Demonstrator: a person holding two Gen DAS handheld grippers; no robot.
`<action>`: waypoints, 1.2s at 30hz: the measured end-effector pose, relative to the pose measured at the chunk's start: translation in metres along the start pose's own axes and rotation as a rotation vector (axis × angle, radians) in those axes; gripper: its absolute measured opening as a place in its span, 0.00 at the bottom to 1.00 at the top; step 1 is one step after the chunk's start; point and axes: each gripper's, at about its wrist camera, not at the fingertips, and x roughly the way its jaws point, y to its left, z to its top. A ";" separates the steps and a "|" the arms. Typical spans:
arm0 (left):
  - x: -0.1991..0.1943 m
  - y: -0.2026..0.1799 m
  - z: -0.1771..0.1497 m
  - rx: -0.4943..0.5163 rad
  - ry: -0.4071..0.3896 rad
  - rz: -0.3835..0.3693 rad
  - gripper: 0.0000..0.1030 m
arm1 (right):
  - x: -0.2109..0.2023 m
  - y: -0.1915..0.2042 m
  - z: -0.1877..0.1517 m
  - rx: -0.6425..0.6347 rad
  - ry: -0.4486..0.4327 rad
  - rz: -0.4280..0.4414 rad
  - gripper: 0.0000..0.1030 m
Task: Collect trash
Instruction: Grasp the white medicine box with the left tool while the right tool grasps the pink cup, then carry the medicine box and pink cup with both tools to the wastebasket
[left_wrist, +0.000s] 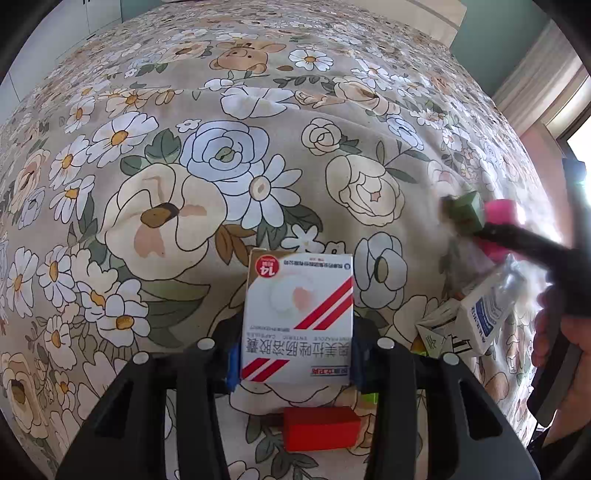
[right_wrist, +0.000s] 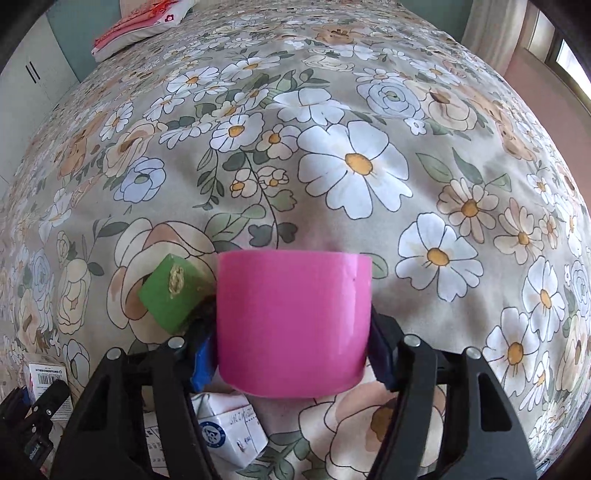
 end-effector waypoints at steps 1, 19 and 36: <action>-0.001 0.000 0.000 0.009 0.000 0.000 0.44 | -0.003 -0.001 -0.001 0.007 -0.004 0.004 0.64; -0.129 0.010 -0.016 0.043 -0.142 0.007 0.44 | -0.172 0.005 -0.027 0.008 -0.178 -0.022 0.64; -0.322 0.030 -0.082 0.068 -0.365 0.024 0.44 | -0.380 0.078 -0.123 -0.142 -0.373 -0.013 0.64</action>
